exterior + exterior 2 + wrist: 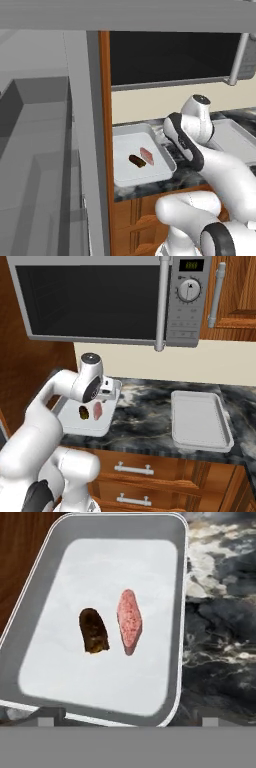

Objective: Place one sweet potato and one steak in each tupperware on the nearby counter, to pack two identical lunches.

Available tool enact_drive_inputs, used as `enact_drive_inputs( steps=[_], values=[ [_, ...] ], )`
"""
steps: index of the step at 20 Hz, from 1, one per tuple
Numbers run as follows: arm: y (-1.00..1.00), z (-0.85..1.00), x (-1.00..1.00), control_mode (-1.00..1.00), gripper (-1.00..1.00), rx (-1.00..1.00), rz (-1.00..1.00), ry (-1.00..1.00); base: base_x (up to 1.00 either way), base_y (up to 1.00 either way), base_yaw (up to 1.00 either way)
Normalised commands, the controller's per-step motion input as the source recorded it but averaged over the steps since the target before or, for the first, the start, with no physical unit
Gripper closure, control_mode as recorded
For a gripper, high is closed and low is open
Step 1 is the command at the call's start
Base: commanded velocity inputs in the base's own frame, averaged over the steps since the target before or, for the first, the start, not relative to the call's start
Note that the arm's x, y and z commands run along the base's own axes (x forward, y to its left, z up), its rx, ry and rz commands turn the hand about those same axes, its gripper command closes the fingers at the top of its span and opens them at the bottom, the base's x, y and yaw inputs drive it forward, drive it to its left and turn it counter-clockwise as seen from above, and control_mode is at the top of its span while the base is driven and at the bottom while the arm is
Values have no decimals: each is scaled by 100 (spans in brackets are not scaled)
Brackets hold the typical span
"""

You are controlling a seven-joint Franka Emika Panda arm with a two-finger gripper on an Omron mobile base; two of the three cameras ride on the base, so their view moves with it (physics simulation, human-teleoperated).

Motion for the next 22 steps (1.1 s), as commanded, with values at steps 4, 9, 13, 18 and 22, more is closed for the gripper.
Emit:
enact_drive_inputs(
  steps=[4, 9, 13, 18, 22],
  values=[
    [-20, 56, -100, -100, -100, -3, 0, -1, 0, 0, 0],
    [-16, 51, -100, -100, -100, -4, 0, -9, 0, 0, 0],
    [-6, 66, -100, -100, -100, -4, 0, -12, 0, 0, 0],
    [-3, 32, -80, 100, -100, -5, 0, -10, -20, -2, 0],
    [0, 0, 0, 100, -100, 0, 0, 0, -100, -15, 0]
  ],
)
